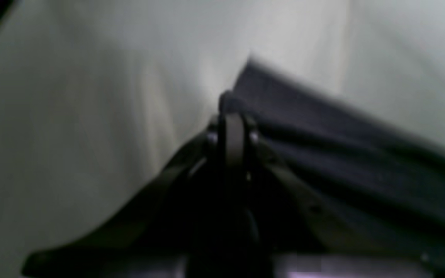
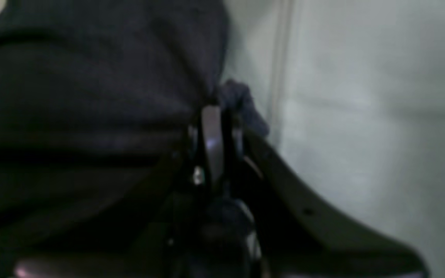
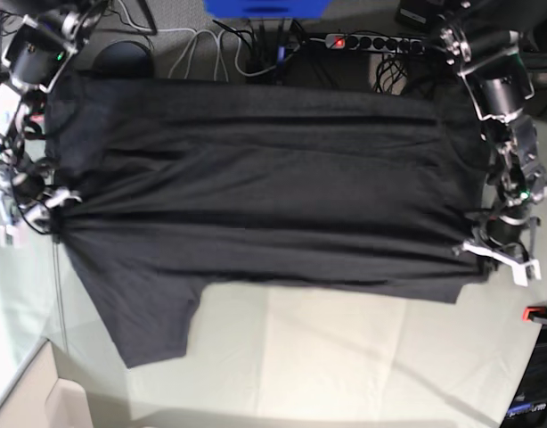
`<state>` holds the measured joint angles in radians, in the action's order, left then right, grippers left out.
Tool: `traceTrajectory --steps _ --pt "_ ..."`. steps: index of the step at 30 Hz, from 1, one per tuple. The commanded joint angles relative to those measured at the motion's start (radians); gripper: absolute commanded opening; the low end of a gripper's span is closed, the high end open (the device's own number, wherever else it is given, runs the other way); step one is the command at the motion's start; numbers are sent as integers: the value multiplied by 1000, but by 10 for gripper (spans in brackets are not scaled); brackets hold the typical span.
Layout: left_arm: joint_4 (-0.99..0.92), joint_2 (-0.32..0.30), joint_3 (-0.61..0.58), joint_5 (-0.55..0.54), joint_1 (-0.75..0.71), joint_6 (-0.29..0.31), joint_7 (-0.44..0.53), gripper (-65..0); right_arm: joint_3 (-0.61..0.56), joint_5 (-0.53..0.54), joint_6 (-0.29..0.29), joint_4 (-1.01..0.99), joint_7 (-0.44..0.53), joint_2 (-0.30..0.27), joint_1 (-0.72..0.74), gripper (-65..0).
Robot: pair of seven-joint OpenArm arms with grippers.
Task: Layout the t-shirt on the table in an organized manner, then fold the t-shirt properly
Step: 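Fold the grasped sides toward the collar edge with both grippers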
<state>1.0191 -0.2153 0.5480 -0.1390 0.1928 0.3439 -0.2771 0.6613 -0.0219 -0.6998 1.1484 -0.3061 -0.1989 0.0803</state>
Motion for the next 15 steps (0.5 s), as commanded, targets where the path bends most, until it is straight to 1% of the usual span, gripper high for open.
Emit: traceTrajectory --steps 1,4,7,10,12,15 --pt "40 -13 4 -3 7 -6 5 -650 15 20 2 43 26 0 2 -650" --pt "100 -8 5 -4 -2 -6 -37 -650 58 20 2 118 26 36 -44 -650" --pt "125 -8 5 -4 -39 -6 -38 -650 71 20 2 170 26 63 -87 -650" --pt "169 -6 7 -6 -86 -6 -35 -650 71 21 2 184 26 78 -121 -650" --pt "192 -6 7 -12 -121 -6 -34 -650 71 21 2 184 26 78 -139 -650" --pt "195 -14 7 -80 -157 -6 -32 -650 70 21 2 180 28 80 -153 -650"
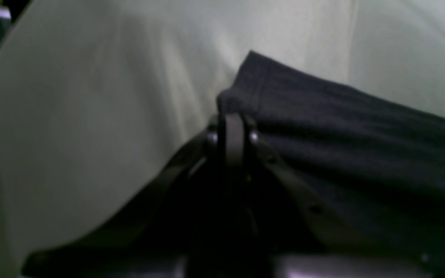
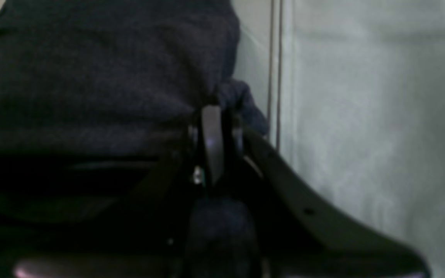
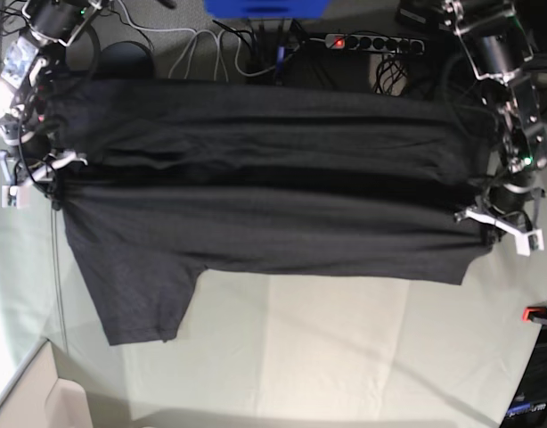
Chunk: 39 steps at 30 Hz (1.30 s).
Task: Layout the t-shirt on the table in an organized manner, then fold the t-shirt properly
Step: 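Fold the grasped sides toward the collar edge with both grippers, then grasp the shirt hem corners with both grippers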
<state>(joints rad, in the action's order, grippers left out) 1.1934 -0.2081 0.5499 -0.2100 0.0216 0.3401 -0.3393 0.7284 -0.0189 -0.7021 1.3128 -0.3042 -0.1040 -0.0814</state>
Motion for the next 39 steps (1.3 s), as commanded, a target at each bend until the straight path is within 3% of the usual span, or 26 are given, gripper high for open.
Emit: traceTrajectory --steps 1,11,14,18,21,25,29,34,39 --pt "19 -23 5 -33 10 -2 30 -650 3 18 4 15 26 -10 9 -650" --pt "18 -21 -4 -58 -15 0 19 -646 -7 14 4 15 26 -7 -10 -650" --pt "24 -23 -1 -65 -45 0 19 -578 -7 12 4 15 26 -13 -14 -645" --pt "29 -21 3 -67 -74 0 22 -445 -7 12 4 18 24 -29 -34 -523" --pt "29 -23 37 -67 -79 0 22 -397 -2 14 4 18 24 -36 -37 -404" --pt "30 -17 135 -68 -61 0 22 -394 3 15 4 21 24 -46 -28 -326" --pt "19 -23 149 -59 7 0 21 -394 9 17 4 23 26 -50 7 -314" --pt "-20 -23 106 -56 108 0 19 -394 69 14 4 14 24 -44 88 -314" --pt "-215 -61 9 -56 209 -6 30 -394 66 12 4 -12 -6 -44 160 -314"
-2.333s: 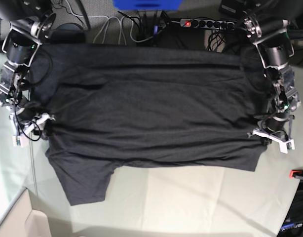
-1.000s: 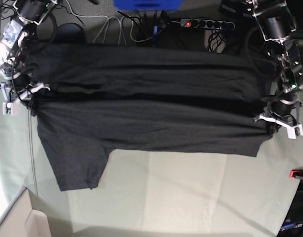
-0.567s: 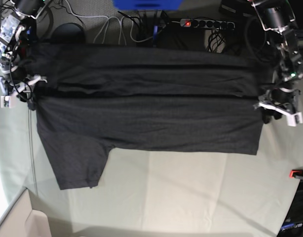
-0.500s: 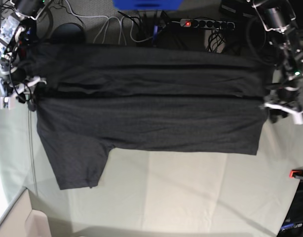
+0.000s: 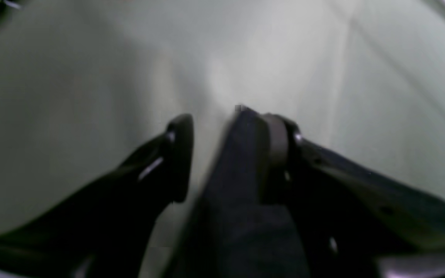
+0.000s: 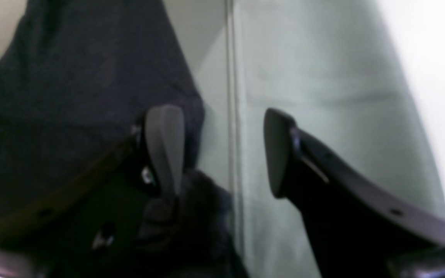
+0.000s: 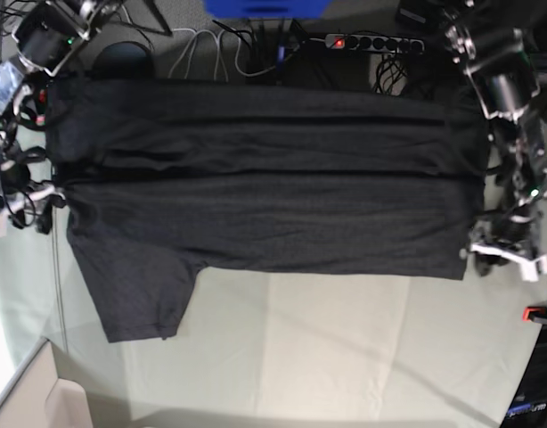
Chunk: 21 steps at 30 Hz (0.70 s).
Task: Layout the t-shirt on the table in an organized manner, then fold the t-shirt properly
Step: 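Grasp the shirt hem corners with both grippers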
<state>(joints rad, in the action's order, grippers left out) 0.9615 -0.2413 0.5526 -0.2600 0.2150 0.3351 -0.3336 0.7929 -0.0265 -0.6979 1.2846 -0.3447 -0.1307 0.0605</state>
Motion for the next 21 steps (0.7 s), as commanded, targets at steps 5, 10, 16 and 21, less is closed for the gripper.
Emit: traceTrajectory --steps 5,10,16,21 --pt "-212 -63 -55 -6 126 2 49 -394 1 20 0 -75 -37 -42 97 -314" --pt "-339 -69 -138 -6 151 2 215 -394 1 18 0 -122 -41 -47 123 -314" --pt "-418 -69 -251 -6 165 -4 319 -394 -37 18 0 -127 -35 -47 138 -314" --pt "-554 -69 -253 -6 222 -6 370 -394 -112 18 0 -127 -34 -65 132 -313"
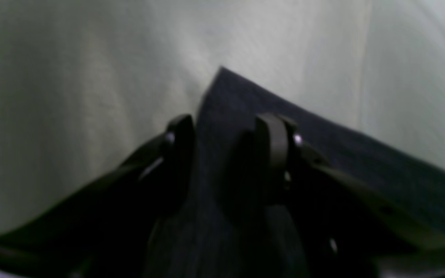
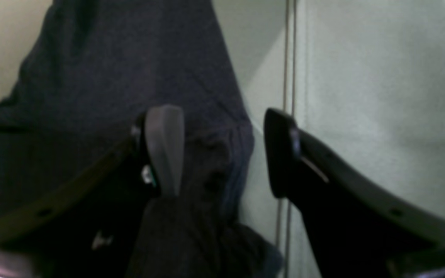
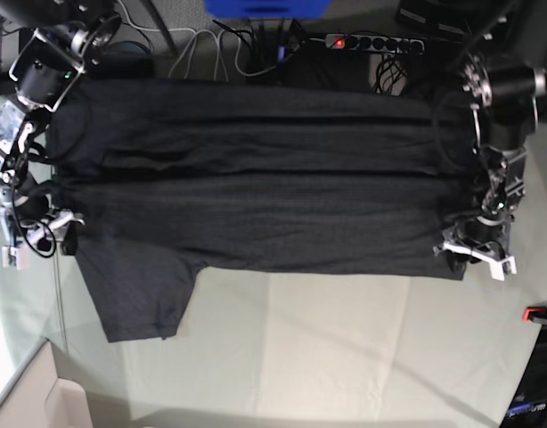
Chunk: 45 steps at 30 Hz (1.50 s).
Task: Layout the t-shirt on the table in an organized manner, then fold the t-shirt properly
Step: 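Grasp the shirt hem corners with both grippers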
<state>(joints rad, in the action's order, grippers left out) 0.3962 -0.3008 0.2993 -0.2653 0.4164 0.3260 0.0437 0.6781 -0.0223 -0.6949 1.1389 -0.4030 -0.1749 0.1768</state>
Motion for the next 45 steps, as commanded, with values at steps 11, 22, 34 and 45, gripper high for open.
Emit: traceTrajectory --steps 11,22,34,45 --pt "-67 -25 -2 -1 72 5 43 -394 -97 14 -3 -40 26 -27 57 -310" --pt "-70 -7 -134 54 97 3 49 -393 -105 14 -3 -314 89 -101 165 -310" --pt "-118 -7 -139 60 109 2 51 -395 -105 14 -3 -489 221 -127 166 -312" --pt "-151 -10 -140 60 111 2 51 -536 -219 14 -3 -532 261 -137 165 -544"
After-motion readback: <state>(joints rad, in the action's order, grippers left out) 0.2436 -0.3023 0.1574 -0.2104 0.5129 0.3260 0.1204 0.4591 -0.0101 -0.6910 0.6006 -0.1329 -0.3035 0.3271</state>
